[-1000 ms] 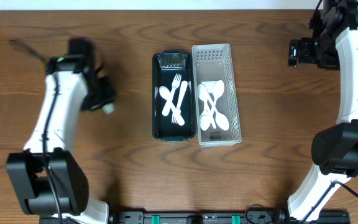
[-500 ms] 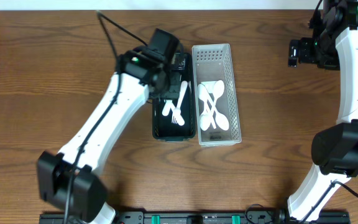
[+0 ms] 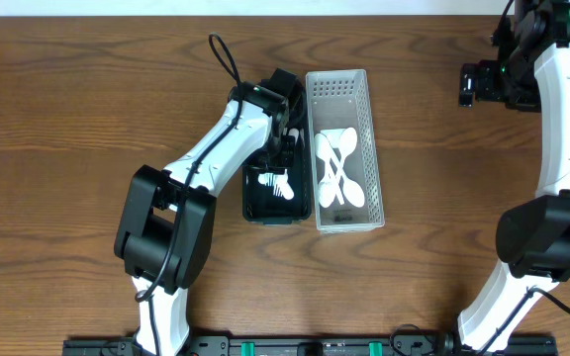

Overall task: Pack container
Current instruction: 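Carry the green fork into the black basket and release it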

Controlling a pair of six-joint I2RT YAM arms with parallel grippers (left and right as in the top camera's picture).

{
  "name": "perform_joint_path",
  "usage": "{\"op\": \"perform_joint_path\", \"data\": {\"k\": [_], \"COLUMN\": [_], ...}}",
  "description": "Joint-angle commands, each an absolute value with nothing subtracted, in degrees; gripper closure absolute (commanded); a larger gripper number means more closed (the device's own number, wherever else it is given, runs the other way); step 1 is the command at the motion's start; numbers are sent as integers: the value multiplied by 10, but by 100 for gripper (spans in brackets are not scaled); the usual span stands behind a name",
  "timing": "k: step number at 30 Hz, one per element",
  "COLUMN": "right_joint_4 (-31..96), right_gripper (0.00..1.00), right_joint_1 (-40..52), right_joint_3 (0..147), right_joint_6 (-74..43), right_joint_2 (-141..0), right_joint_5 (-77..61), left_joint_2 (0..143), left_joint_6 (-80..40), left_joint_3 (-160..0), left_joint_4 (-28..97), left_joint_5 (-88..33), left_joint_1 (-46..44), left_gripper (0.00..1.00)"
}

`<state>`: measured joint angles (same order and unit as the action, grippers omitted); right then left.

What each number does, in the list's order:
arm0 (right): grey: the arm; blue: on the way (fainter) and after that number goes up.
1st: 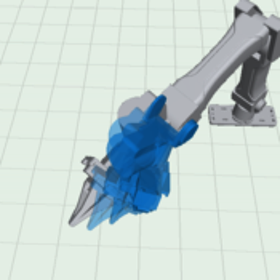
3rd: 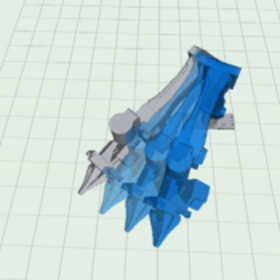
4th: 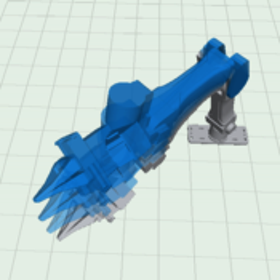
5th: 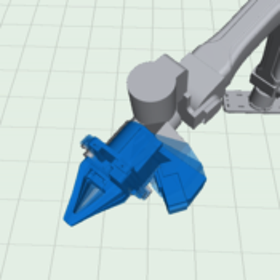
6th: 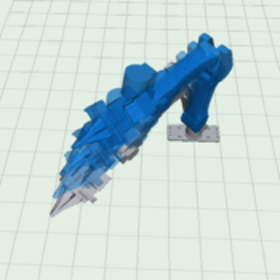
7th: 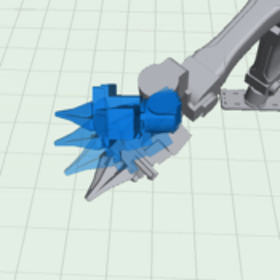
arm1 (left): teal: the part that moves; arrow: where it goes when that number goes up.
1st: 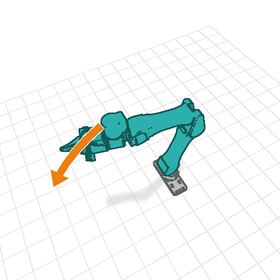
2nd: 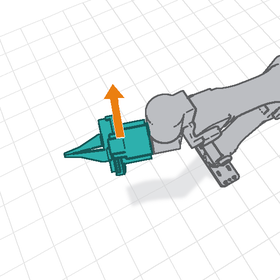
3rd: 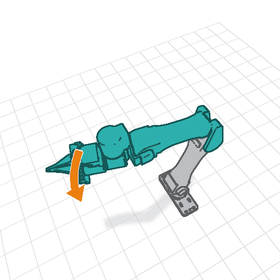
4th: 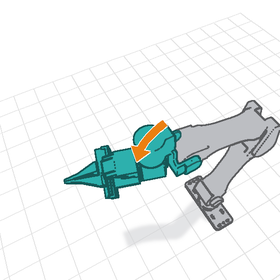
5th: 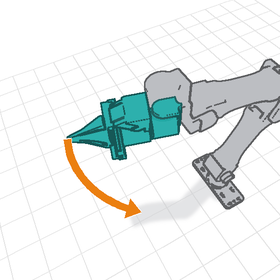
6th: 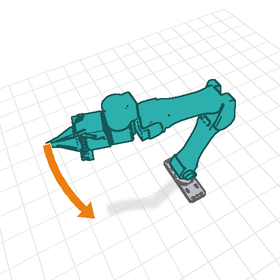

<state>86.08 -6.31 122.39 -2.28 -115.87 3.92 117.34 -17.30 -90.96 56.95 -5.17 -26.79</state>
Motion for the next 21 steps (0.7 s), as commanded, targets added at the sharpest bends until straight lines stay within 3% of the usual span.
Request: {"op": "perform_joint_path", "data": {"k": [1,2,4,6,15,17,19,21], "right_joint_4": [862,862,862,861,836,813,784,742], "right_gripper": [1,1,1,1,2,1,1,1], "right_joint_1": [-67,-67,-67,-67,-64,-52,-35,-11], "right_joint_3": [1222,1222,1222,1222,1222,1222,1222,1222], "right_joint_6": [-14,-14,-14,-14,-14,-17,-17,-19], "right_joint_2": [-1164,-1164,-1164,-1164,-1164,-1164,-1164,-1164], "right_joint_5": [45,45,45,45,1,-8,-11,-11], "left_joint_2": [1171,1171,1168,1164,1077,1039,1004,973], "left_joint_6": [-161,-161,-151,-132,-70,-64,-60,-60], "left_joint_3": [-914,-915,-916,-920,-992,-1005,-1009,-1009], "left_joint_4": [569,569,569,569,606,606,599,591], "left_joint_5": [-45,-45,-45,-45,-13,15,48,88], "left_joint_1": [-267,-267,-267,-267,-262,-259,-253,-236], "left_gripper": [52,44,43,35,32,22,4,2]}}
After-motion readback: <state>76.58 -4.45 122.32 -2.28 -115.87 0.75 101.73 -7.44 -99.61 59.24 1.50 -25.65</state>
